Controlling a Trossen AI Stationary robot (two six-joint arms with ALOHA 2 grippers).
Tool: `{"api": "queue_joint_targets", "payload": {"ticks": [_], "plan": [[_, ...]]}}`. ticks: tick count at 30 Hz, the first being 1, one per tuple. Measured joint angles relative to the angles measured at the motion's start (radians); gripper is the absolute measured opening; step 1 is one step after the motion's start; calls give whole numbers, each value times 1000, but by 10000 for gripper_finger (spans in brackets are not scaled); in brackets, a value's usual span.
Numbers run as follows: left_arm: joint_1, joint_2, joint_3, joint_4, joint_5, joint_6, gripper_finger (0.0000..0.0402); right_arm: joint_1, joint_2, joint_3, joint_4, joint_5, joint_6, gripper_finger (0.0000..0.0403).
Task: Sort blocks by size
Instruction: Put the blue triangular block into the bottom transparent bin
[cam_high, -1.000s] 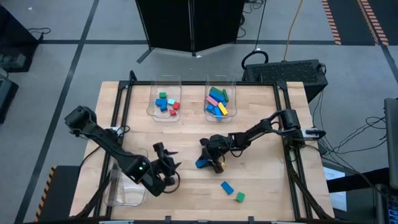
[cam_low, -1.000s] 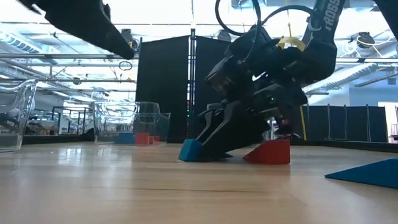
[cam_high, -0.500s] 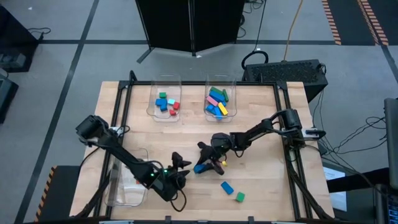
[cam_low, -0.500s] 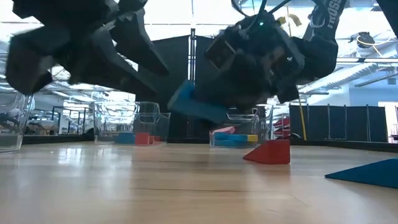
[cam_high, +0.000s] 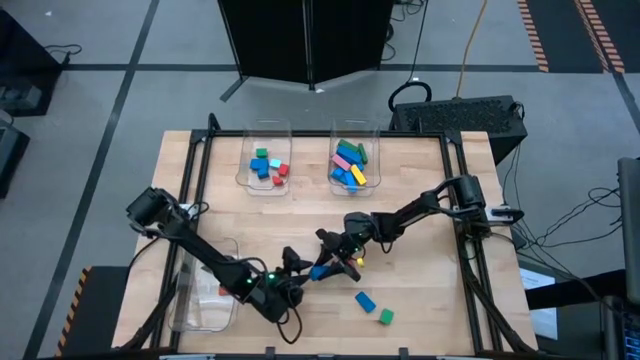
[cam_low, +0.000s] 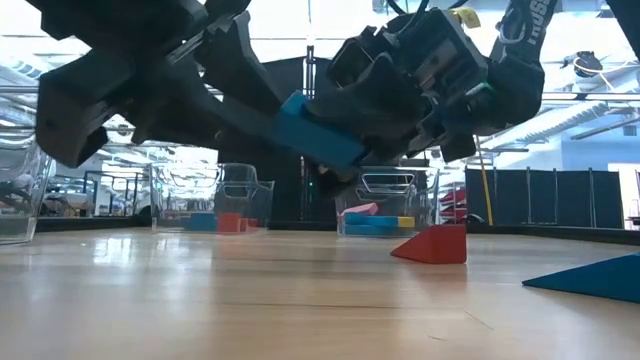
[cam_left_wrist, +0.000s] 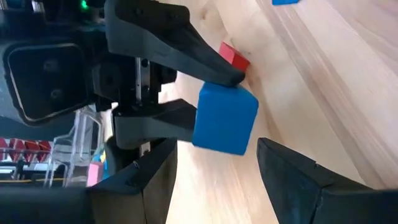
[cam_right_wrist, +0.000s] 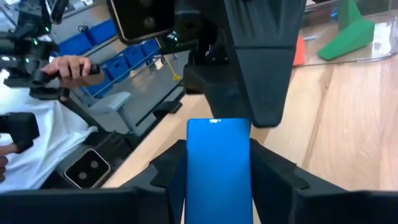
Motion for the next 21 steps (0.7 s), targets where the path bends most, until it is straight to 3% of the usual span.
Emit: {"api": "queue_joint_targets", "payload": {"ticks": [21], "plan": [[36, 0, 0, 140, 56, 72, 216, 0, -2, 1, 51, 5, 71, 136]]}}
